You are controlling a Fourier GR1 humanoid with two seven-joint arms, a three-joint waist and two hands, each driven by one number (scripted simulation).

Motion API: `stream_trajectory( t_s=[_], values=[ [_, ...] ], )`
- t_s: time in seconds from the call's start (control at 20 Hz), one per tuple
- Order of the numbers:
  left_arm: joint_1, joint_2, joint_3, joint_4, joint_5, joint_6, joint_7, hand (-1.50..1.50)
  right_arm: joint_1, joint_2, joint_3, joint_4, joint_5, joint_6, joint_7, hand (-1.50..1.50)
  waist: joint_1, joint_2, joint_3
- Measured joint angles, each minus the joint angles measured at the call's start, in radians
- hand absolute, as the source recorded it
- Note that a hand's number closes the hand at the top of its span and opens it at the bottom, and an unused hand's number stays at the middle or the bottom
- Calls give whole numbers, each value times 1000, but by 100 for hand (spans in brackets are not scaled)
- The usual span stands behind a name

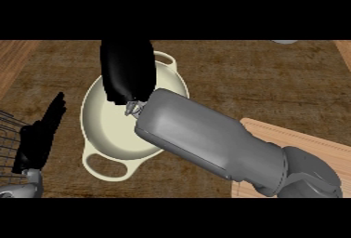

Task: Pick the sweet potato from the cutting board and place it in the pot

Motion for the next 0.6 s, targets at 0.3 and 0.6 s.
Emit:
stream_trajectory(
  t_s=[0.3,0.6],
  values=[
    [-16,8,3,4,7,-22,3,0,-41,2,26,215,-81,-57,-107,150,16,8,0],
    [-28,-4,-10,3,-3,-22,-2,0,-5,3,-4,313,-214,-148,-204,-150,43,18,0]
  ],
)
